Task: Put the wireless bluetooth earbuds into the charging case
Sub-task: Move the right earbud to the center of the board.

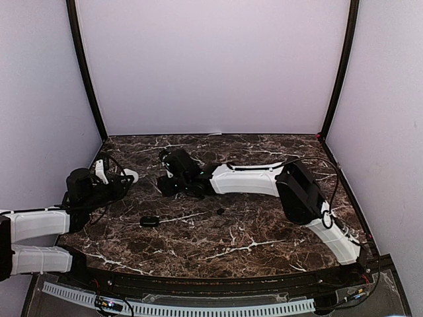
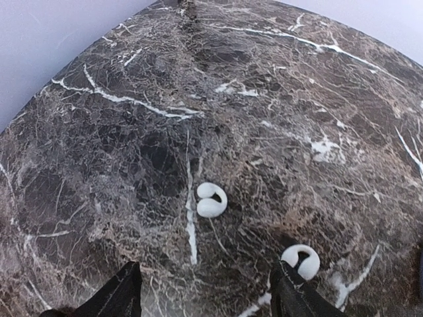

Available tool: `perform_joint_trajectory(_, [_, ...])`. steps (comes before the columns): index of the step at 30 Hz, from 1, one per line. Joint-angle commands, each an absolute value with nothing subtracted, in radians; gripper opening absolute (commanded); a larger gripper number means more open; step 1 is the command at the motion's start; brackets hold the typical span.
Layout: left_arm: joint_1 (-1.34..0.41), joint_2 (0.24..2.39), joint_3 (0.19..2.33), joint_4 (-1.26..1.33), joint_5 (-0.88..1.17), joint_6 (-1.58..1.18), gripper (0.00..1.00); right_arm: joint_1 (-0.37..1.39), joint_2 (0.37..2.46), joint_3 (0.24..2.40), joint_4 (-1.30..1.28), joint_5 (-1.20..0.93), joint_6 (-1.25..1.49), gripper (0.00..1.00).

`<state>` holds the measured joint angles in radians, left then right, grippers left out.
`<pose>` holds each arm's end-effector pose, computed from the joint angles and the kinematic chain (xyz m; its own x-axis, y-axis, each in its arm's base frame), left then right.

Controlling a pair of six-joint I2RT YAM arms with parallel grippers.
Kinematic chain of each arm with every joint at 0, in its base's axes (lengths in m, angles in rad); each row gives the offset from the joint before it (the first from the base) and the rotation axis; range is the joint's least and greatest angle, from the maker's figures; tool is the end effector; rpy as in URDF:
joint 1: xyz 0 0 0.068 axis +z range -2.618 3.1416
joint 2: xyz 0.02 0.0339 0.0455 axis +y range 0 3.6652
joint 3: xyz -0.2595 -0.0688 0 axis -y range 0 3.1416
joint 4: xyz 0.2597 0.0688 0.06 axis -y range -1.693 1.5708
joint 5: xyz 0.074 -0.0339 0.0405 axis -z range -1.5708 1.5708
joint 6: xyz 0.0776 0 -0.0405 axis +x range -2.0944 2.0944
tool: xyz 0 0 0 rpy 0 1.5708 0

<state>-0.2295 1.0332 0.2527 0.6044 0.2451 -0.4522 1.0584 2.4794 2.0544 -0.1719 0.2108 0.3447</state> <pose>0.2497 -0.0777 0.1701 -0.3515 -0.3532 -0.8670 0.3332 0.8183 -0.4684 0.3132 0.5237 0.1364 -0.5187 -0.2481 -0.8182 -0.6292 0.7587 0.1688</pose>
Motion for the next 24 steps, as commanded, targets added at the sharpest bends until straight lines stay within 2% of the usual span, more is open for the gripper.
perform_joint_trajectory(1, [-0.220,1.029,0.222,0.655,0.231,-0.439,0.22,1.058,2.568,2.183,-0.158,0.221,0.327,0.71])
perform_joint_trajectory(3, [-0.220,1.029,0.217,0.659,0.226,-0.434,0.22,1.058,2.605,2.209,-0.111,0.210,0.300,0.75])
perform_joint_trajectory(7, [-0.219,1.026,0.213,0.657,0.223,-0.423,0.22,1.058,2.667,2.247,-0.037,0.218,0.256,0.76])
perform_joint_trajectory(16, [-0.221,1.007,0.204,0.667,0.219,-0.405,0.22,1.058,2.771,2.312,0.061,0.316,0.161,0.64])
perform_joint_trajectory(24, [-0.220,1.012,0.197,0.679,0.219,-0.390,0.22,1.058,2.822,2.357,0.082,0.293,0.131,0.51])
